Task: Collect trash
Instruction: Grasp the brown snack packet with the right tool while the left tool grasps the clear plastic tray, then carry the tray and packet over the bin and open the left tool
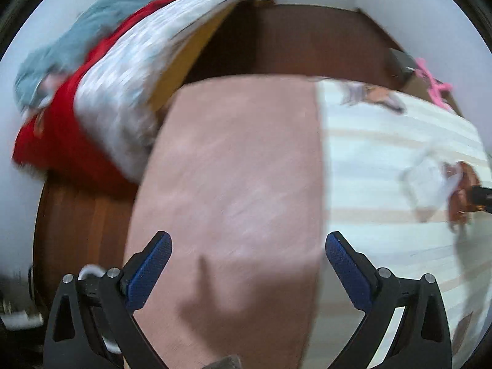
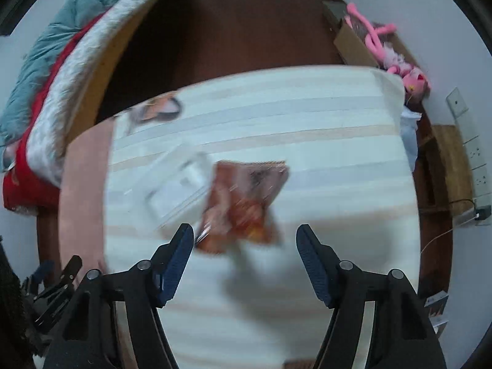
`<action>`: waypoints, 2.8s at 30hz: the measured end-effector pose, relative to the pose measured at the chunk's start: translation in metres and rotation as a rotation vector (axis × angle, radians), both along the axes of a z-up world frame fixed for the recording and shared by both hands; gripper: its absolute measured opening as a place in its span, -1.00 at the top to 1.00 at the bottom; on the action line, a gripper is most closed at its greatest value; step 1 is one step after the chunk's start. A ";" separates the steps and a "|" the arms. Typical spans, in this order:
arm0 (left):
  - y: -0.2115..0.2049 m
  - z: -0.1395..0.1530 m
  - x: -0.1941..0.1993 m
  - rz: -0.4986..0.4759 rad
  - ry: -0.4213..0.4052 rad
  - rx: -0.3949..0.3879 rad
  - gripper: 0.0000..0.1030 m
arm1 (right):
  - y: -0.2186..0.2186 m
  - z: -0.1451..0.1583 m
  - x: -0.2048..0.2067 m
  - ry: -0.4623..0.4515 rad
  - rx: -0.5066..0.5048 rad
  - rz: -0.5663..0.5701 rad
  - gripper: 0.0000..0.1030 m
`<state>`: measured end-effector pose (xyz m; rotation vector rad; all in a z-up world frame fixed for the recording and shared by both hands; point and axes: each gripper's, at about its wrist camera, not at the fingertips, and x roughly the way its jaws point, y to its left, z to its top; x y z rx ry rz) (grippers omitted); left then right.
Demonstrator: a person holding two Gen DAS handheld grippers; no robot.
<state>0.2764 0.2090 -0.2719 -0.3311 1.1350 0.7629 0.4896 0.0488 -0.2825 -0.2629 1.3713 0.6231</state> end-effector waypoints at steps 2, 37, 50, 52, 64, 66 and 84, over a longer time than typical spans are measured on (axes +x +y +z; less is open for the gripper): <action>-0.008 0.010 0.015 -0.062 -0.020 0.024 -0.99 | -0.002 -0.014 0.012 0.054 0.027 -0.002 0.00; -0.060 0.046 0.043 -0.191 -0.085 -0.026 -0.08 | -0.055 0.035 -0.020 -0.094 0.064 0.013 0.33; -0.016 0.152 -0.169 0.045 -0.250 0.143 -0.08 | 0.002 0.137 -0.191 -0.153 0.274 0.224 0.33; -0.008 0.164 -0.206 0.085 -0.271 0.151 -0.08 | 0.016 0.151 -0.222 -0.152 0.304 0.271 0.33; 0.048 0.175 -0.377 0.297 -0.252 0.210 -0.08 | 0.118 0.176 -0.405 -0.083 0.399 0.532 0.34; 0.061 0.162 -0.399 0.337 -0.242 0.188 -0.08 | 0.137 0.168 -0.430 -0.062 0.389 0.571 0.34; 0.183 -0.073 -0.508 0.609 -0.230 -0.397 -0.13 | 0.292 -0.075 -0.559 0.196 -0.001 0.755 0.33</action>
